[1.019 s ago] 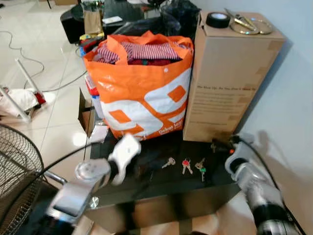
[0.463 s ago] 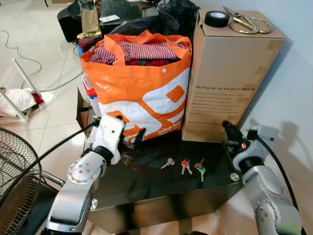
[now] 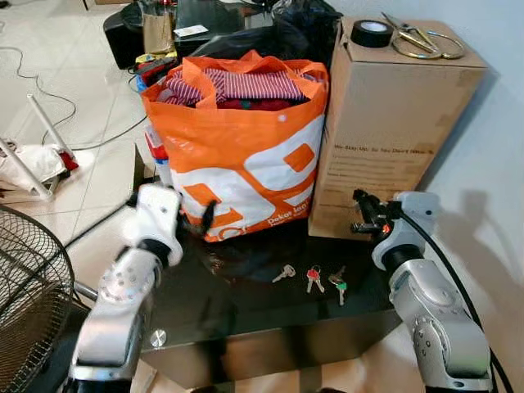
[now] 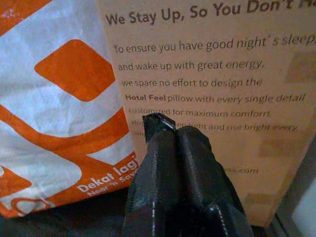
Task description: Hang keys on a hook
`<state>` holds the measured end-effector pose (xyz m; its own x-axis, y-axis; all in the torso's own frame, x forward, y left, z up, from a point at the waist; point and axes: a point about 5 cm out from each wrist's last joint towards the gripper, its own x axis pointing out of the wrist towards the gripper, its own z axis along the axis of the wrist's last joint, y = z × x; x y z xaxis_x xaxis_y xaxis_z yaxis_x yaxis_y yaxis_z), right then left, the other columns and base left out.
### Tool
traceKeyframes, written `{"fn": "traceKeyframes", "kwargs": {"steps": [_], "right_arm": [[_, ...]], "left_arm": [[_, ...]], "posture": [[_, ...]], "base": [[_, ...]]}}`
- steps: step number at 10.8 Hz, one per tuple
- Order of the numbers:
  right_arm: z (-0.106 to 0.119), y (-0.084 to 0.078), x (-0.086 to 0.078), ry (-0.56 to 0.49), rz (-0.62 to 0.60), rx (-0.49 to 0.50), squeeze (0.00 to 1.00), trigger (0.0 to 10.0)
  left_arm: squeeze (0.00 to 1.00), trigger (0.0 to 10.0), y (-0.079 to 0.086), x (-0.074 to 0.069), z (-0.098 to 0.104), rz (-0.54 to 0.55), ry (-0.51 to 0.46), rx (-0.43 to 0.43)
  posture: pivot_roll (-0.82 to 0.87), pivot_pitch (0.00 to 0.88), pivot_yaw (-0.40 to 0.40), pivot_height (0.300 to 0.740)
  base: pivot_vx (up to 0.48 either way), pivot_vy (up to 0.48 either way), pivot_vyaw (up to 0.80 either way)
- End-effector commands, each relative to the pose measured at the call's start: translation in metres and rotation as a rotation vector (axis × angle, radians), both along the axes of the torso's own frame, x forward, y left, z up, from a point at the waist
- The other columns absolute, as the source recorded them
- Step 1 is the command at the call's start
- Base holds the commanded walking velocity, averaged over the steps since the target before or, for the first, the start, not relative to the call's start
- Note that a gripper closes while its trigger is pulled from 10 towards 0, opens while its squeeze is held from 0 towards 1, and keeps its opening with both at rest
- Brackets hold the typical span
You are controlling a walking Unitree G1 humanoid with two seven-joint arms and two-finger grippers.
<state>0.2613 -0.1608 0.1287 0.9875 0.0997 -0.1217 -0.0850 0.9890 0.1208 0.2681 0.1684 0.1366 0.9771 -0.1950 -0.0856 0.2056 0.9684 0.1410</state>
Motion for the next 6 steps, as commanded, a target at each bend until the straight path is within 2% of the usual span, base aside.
{"fn": "traceKeyframes", "kwargs": {"steps": [1, 4, 5, 6], "right_arm": [[0.007, -0.001, 0.003, -0.013, 0.002, -0.032, 0.0, 0.2], [0.007, -0.004, 0.008, -0.007, -0.015, -0.054, 0.0, 0.0], [0.009, -0.007, 0.009, -0.003, -0.022, -0.069, 0.0, 0.0], [0.01, -0.012, 0.009, 0.001, -0.022, -0.079, 0.0, 0.0]], "left_arm": [[0.05, 10.0, -0.004, -0.001, -0.003, -0.003, 0.013, -0.003], [0.05, 10.0, -0.008, -0.001, -0.008, -0.018, 0.033, -0.01], [0.05, 10.0, -0.009, 0.003, -0.007, -0.02, 0.027, -0.013], [0.05, 10.0, -0.011, 0.006, -0.006, -0.017, 0.017, -0.023]], "posture": [[-0.03, 0.0, 0.024, 0.74], [-0.04, 0.0, 0.031, 0.74], [-0.04, 0.0, 0.011, 0.74], [-0.03, 0.0, -0.008, 0.74]], "base": [[0.0, 0.0, 0.0], [0.0, 0.0, 0.0], [-0.244, 0.0, 0.0], [0.0, 0.0, 0.0]]}}
